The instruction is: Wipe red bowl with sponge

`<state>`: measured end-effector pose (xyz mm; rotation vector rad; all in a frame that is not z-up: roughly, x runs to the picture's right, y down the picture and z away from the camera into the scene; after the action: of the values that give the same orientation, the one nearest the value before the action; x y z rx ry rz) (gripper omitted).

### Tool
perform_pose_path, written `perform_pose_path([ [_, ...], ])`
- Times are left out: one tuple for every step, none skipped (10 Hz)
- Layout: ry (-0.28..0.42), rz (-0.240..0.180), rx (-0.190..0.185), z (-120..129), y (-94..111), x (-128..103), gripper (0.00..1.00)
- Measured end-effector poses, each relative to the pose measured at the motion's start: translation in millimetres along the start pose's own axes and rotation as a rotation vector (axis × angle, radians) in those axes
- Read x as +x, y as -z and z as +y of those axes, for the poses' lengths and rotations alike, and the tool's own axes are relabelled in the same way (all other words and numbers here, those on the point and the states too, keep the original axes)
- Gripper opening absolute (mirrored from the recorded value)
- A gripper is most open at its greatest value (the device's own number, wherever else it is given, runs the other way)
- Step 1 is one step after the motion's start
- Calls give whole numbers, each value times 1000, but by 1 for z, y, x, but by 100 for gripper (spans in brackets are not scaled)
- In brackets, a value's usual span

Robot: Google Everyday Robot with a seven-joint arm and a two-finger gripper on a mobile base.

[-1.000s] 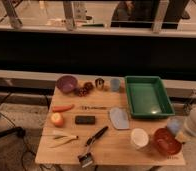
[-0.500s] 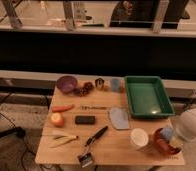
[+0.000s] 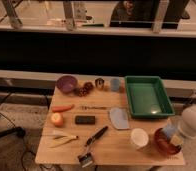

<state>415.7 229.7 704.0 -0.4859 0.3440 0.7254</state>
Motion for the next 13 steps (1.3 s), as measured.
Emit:
perform_pose_path([
  [-3,-1,3,-2,1,0,1],
  [-4,-6,7,-2,1,-1,1],
  [-1,-10,9,-2,0,-3,1],
  [4,-12,10,-1,-1,-5,1],
  [9,-13,10,1,-3,-6,1],
  [14,-14,9,2,-5,-7,1],
  [18,-15,7,3,-7,-8,1],
  [25,-18,5,4,-8,-10,1],
  [35,-23,3,4,-10,-11,1],
  [43,-27,2,6,-10,-13,1],
  [50,-33,-1,8,-11,-14,1],
  [56,-37,-1,9,-9,-15,1],
  [60,-42,-5,12,-9,-16,1],
])
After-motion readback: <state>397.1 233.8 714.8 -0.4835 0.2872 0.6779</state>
